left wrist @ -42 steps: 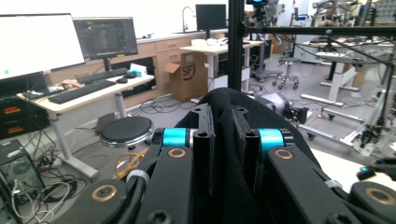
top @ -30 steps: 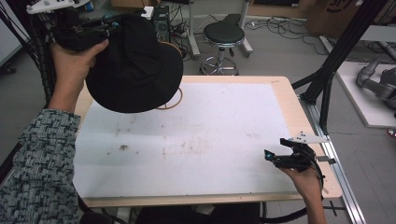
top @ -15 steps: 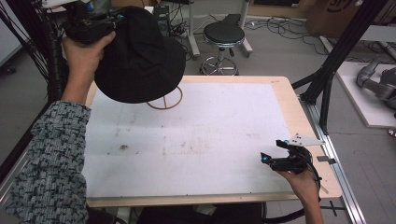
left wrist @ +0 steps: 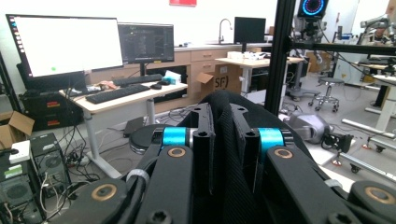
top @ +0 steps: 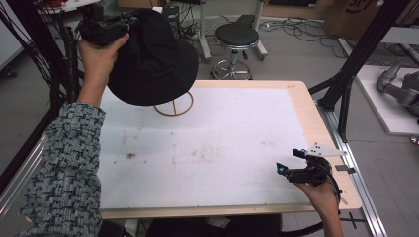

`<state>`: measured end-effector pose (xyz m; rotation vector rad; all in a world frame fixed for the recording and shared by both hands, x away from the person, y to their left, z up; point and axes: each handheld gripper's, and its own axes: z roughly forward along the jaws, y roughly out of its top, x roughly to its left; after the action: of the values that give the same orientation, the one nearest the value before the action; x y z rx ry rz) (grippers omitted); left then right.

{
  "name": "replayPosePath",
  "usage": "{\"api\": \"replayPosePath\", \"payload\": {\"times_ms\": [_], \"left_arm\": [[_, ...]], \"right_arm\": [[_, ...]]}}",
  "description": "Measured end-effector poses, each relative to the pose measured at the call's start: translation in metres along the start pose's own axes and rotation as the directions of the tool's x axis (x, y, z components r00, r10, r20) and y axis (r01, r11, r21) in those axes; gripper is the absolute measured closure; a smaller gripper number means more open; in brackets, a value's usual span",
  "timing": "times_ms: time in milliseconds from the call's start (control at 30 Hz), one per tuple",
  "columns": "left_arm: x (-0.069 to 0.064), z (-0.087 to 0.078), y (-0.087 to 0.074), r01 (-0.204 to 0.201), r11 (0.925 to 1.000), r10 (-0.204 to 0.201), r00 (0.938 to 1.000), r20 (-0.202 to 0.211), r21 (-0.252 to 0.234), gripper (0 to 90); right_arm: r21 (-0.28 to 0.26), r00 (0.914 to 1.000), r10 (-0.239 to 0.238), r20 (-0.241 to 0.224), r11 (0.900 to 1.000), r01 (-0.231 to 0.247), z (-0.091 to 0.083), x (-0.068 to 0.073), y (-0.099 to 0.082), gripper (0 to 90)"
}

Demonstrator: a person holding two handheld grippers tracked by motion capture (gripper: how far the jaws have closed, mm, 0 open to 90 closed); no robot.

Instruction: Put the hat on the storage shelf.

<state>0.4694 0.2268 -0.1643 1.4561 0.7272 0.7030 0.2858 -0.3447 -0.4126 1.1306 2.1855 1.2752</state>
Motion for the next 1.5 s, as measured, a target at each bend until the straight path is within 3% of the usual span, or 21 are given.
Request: {"api": "replayPosePath", "payload": {"times_ms": [167, 333, 600, 867, 1300, 1500], "left_arm": [[0.004, 0.013, -0.009, 0.009, 0.9998, -0.009, 0.9999, -0.014, 0.017, 80.9], [0.004, 0.026, -0.017, -0.006, 0.9989, 0.008, 0.9992, -0.04, 0.047, 80.8], [0.005, 0.04, -0.03, -0.001, 0.9966, 0.005, 0.9987, -0.05, 0.083, 80.7], [0.011, 0.048, -0.05, 0.022, 0.9959, -0.016, 0.9976, -0.067, 0.088, 80.5], [0.009, 0.063, -0.067, -0.016, 0.9881, 0.028, 0.9965, -0.079, 0.153, 79.5], [0.013, 0.061, -0.074, 0.005, 0.9884, 0.009, 0.9959, -0.09, 0.152, 78.2]], "right_arm": [[0.001, 1.0, 0.006, 0.0, 1.0, -0.006, -0.001, 0.0, -0.001, 11.4], [0.0, 1.0, 0.006, 0.004, 1.0, -0.006, -0.003, -0.003, -0.003, 11.4], [0.004, 0.9999, 0.015, 0.005, 0.9999, -0.015, -0.005, -0.003, -0.004, 11.4], [0.004, 0.9999, 0.014, 0.004, 0.9999, -0.014, -0.004, -0.003, -0.005, 11.4], [0.011, 0.9999, 0.014, -0.003, 0.9998, -0.014, -0.001, -0.004, -0.006, 11.4], [0.008, 0.9998, 0.019, 0.0, 0.9998, -0.019, -0.003, -0.006, -0.007, 11.4]]}}
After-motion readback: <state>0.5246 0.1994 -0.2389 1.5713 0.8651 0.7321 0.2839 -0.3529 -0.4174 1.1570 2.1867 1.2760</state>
